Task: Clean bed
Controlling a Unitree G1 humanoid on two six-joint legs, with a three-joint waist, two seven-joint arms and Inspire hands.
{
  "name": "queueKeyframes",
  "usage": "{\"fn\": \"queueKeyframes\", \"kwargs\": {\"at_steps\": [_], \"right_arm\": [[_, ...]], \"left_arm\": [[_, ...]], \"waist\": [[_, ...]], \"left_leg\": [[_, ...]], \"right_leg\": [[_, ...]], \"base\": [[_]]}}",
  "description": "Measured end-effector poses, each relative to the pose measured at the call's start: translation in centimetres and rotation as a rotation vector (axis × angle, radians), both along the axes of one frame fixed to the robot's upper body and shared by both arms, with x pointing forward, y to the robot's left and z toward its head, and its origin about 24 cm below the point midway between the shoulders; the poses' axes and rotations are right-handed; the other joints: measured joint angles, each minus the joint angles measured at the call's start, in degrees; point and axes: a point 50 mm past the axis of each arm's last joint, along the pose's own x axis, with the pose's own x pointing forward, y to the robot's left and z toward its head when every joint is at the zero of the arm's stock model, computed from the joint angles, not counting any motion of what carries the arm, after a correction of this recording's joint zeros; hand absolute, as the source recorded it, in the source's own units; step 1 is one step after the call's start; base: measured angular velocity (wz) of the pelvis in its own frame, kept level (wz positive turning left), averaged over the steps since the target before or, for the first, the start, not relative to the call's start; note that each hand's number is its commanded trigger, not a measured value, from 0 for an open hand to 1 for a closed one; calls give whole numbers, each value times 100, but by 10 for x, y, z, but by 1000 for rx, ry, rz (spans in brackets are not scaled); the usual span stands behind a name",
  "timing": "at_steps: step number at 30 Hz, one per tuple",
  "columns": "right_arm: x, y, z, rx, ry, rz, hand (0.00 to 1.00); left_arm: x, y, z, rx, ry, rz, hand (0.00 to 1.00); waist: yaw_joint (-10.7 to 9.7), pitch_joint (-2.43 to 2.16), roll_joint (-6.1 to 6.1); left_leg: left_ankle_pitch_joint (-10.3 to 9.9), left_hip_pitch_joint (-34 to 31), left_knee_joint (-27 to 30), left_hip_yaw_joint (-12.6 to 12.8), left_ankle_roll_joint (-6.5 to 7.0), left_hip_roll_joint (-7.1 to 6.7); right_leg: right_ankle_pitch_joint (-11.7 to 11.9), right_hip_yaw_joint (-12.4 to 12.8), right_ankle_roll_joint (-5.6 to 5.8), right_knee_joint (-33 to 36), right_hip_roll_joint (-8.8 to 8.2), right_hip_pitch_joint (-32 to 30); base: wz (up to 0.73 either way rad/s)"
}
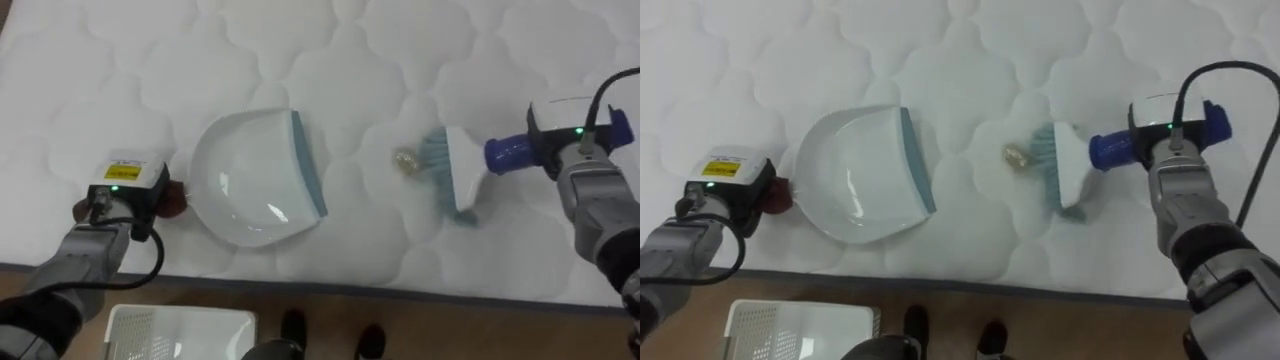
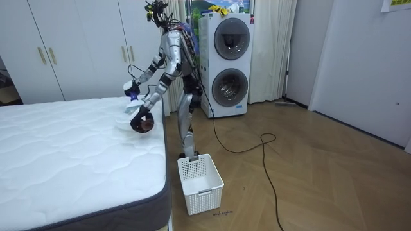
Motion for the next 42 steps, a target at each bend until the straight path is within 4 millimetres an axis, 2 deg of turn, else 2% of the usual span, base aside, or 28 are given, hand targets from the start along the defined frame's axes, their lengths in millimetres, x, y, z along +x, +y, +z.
{"fn": "queueKeyframes", "kwargs": {"at_steps": [4,12,23,34,42], "right_arm": [[1,10,-1,-29,7,54,100],[4,24,4,-86,1,139,100],[5,31,3,-89,3,170,100],[6,64,-6,13,15,224,100],[5,66,-11,158,53,163,100]], "left_arm": [[0,-8,-5,-21,38,8,100],[0,-9,-7,-29,111,20,100],[0,-9,-9,-60,177,34,100],[0,-11,-9,-80,185,36,100],[0,-12,-9,-83,189,29,100]], "waist": [[79,-39,64],[87,-40,63],[76,-39,61],[75,-29,85],[79,-25,129]], "left_leg": [[12,25,-32,-1,1,-10],[20,40,-68,2,-11,-8],[20,62,-80,8,-11,-6],[19,55,-77,8,-12,2],[19,68,-99,5,-12,-6]], "right_leg": [[0,9,0,6,-15,5],[0,4,0,6,-14,7],[0,11,0,6,-12,24],[0,22,0,4,-27,16],[-1,20,1,4,-34,20]], "base": [[0],[0],[0],[0],[0]]}}
